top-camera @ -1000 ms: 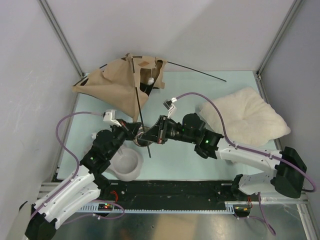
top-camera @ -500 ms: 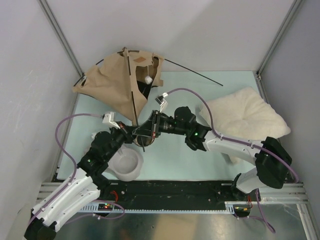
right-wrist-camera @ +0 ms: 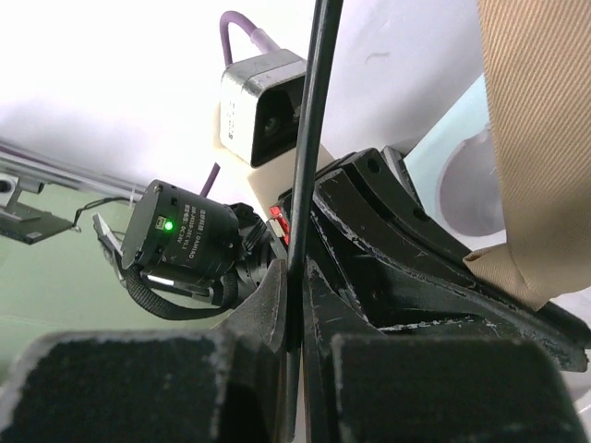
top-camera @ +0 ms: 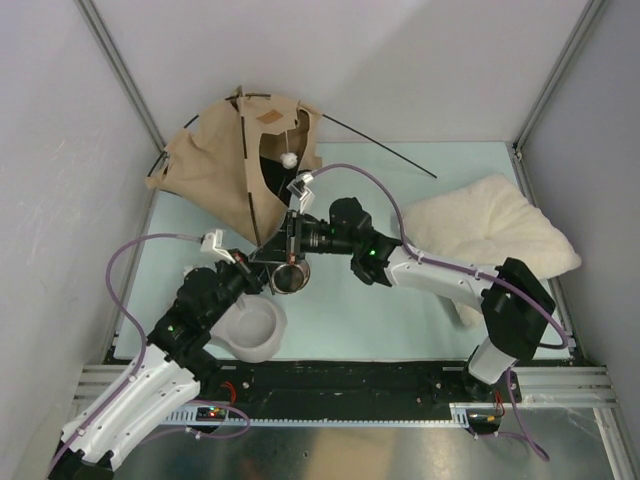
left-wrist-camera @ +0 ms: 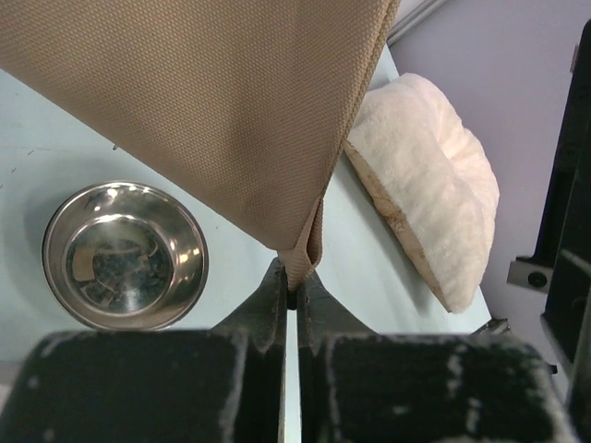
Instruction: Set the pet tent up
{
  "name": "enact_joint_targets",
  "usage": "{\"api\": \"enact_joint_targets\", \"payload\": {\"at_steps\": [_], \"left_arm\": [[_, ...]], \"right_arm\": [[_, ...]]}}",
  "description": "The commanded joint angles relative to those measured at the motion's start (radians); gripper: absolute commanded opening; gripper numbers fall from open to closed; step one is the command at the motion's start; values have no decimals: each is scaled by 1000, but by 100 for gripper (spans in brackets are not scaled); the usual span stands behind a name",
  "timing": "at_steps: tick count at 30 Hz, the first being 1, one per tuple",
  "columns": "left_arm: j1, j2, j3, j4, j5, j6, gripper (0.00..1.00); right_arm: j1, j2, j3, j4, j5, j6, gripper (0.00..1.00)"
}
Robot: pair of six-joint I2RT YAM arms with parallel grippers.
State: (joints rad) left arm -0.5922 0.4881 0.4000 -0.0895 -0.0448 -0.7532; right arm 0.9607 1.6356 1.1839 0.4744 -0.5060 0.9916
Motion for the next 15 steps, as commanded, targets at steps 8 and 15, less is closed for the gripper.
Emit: {"api": "enact_joint_targets", "payload": {"at_steps": [8,15], "left_arm": [[-32,-55,13,-189,287,-81,0],[-31,-43,51,-207,300,-86,0]], "right_arm": [[-119,37,140,72,-32,-89,0],[-113,65,158,85,-5,-136,0]]}}
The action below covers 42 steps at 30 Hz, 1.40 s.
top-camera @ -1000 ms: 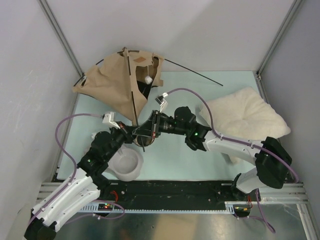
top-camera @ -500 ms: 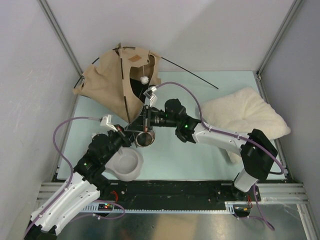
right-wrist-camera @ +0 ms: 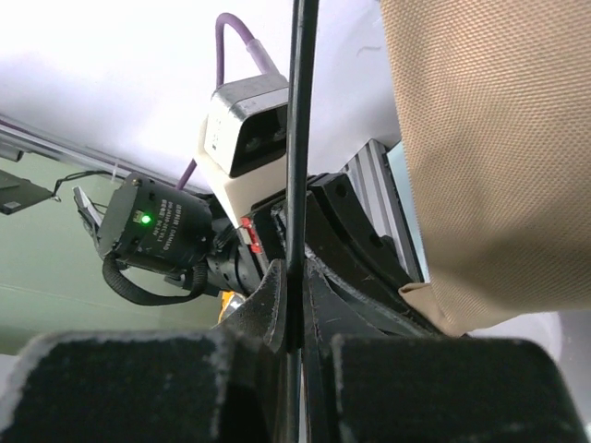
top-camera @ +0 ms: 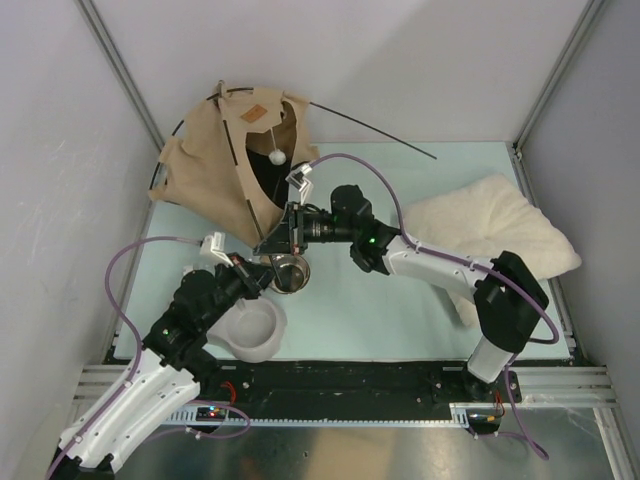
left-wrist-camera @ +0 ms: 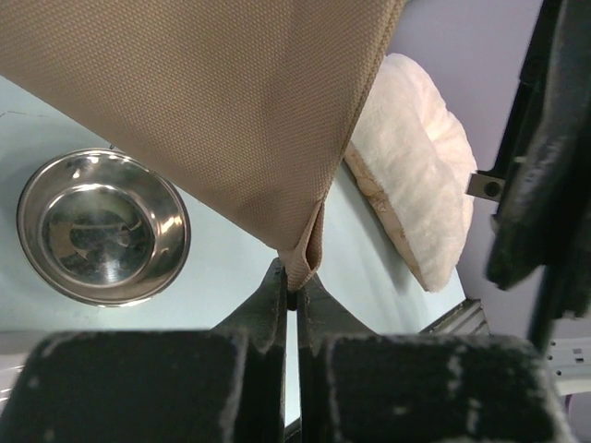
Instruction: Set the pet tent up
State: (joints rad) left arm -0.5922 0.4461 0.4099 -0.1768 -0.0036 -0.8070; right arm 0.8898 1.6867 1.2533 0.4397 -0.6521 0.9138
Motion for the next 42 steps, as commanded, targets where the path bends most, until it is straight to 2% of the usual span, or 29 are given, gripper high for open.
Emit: {"api": "enact_joint_targets", "payload": {"at_steps": [1,14,23,29,39,42], "left_arm": [[-31,0,43,-119,257,-33,0],[-32,44,76,-136,275,-190,0],[-29,-16,37,-136,212,-355,0],[-17,-47,23,-136,183,-428,0],[5,-57,32,-143,180,-459,0],[11,-55,34,-146,175,-455,0]], "right_arm": [[-41,18,92,121,143,-61,0],[-4,95,134,160,225,-82,0],[23,105,110,177,286,-103,0],[54,76,63,132,321,-198,0],[83,71,6,135,346,-237,0],[93,72,2,123,352,-242,4]]}}
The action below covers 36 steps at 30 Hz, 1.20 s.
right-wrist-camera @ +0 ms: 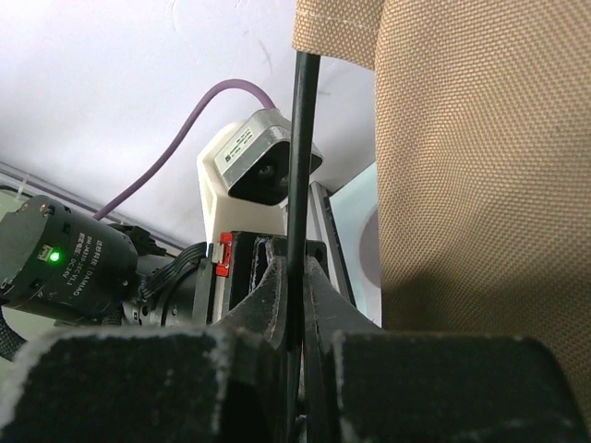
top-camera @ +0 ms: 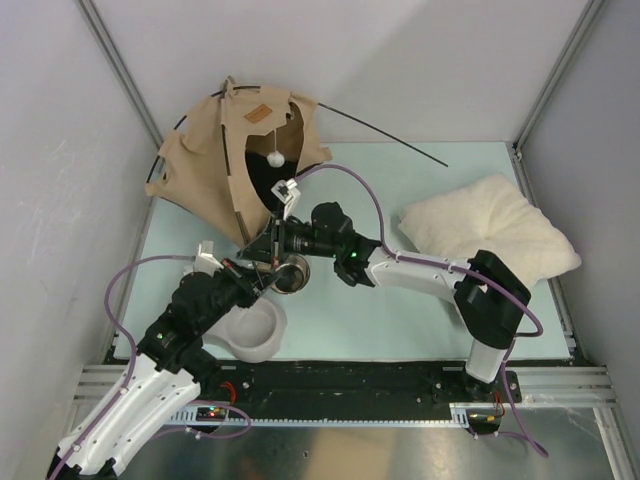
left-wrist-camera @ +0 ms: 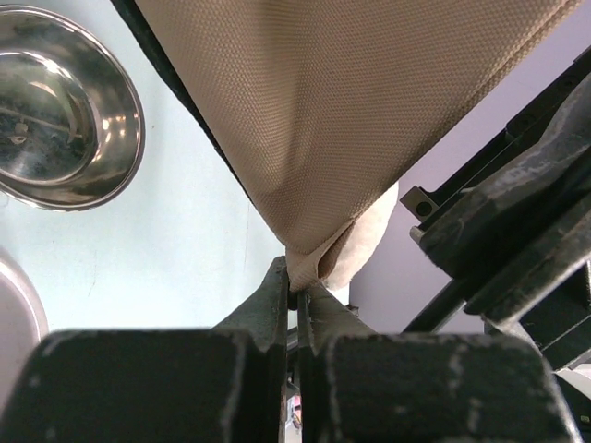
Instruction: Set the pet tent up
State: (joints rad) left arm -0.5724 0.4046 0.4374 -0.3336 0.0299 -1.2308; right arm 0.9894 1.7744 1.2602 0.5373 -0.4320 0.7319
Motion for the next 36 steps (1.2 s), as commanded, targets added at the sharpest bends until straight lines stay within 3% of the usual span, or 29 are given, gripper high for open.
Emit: {"api": "enact_joint_targets", "payload": {"at_steps": [1,16,25,32,36], "left_arm": [[-7,-14,7,10,139,-31,0],[3,-8,-22,-34,119,44,0],[10,22,-40,-42,104,75,0],[17,36,-40,-41,105,99,0],[21,36,-57,-44,102,104,0]], "right_arm": [[-5,-17,-6,22,134,-62,6],[13,-127,-69,-158,141,-120,54],[47,-155,-95,-277,182,-147,55],[61,-177,-122,-277,178,-127,66],[67,-202,-145,-277,157,-113,65]]}}
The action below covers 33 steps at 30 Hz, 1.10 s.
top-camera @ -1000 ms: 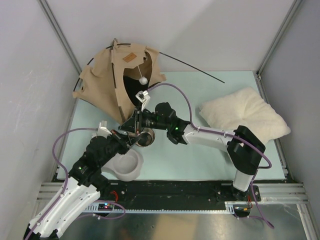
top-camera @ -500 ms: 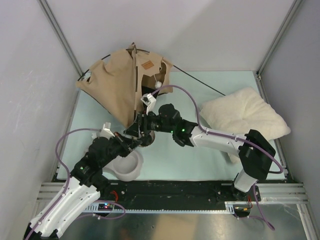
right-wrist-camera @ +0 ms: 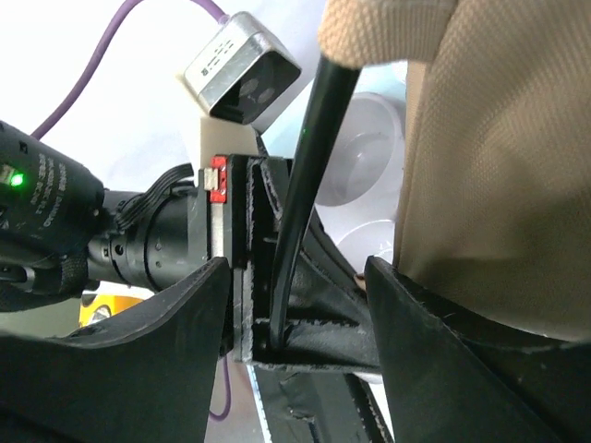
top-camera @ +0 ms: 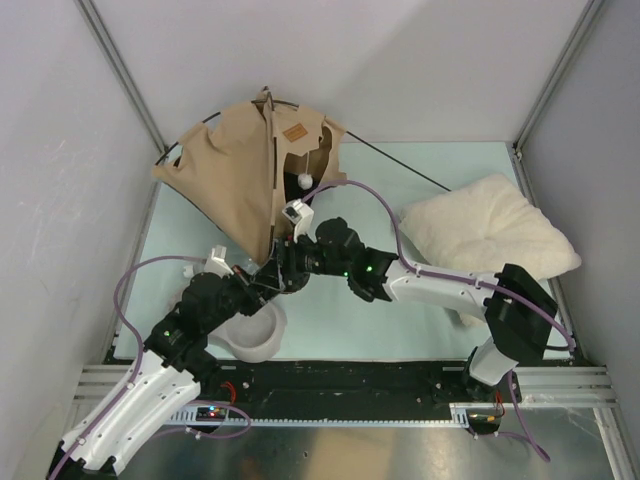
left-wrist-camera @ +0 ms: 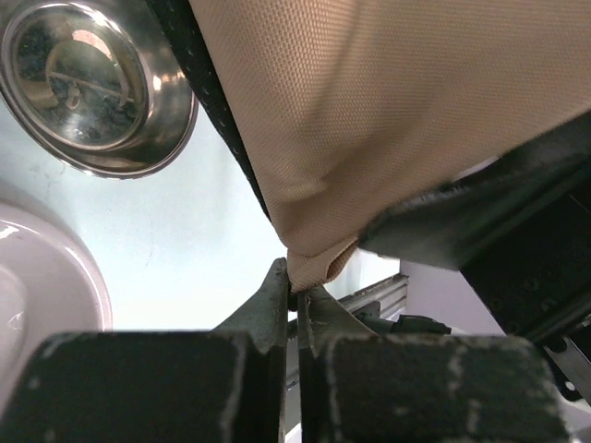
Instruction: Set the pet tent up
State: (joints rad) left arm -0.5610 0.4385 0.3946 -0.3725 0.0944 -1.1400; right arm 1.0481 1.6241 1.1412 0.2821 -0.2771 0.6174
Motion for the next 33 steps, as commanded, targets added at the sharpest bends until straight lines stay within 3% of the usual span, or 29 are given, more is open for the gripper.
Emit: {"api": "enact_joint_targets", "payload": {"at_steps": [1,9,21,25,27,33], "left_arm": [[10,2,-17,-5,38,14,0],[18,3,-21,-8,41,20,0],[18,3,-22,-14,40,31,0],[18,5,-20,-15,39,42,0],[18,7,-20,-15,38,47,0],[19,5,-16,-19,32,55,0]], "right_arm": [[10,-58,-34,-23,1,5,64],[22,-82,-95,17,17,30,41],[27,-61,-95,87,13,33,37],[28,-43,-88,101,-21,43,11],[27,-34,-81,97,-35,48,3],[31,-28,-77,72,-43,38,14]]}}
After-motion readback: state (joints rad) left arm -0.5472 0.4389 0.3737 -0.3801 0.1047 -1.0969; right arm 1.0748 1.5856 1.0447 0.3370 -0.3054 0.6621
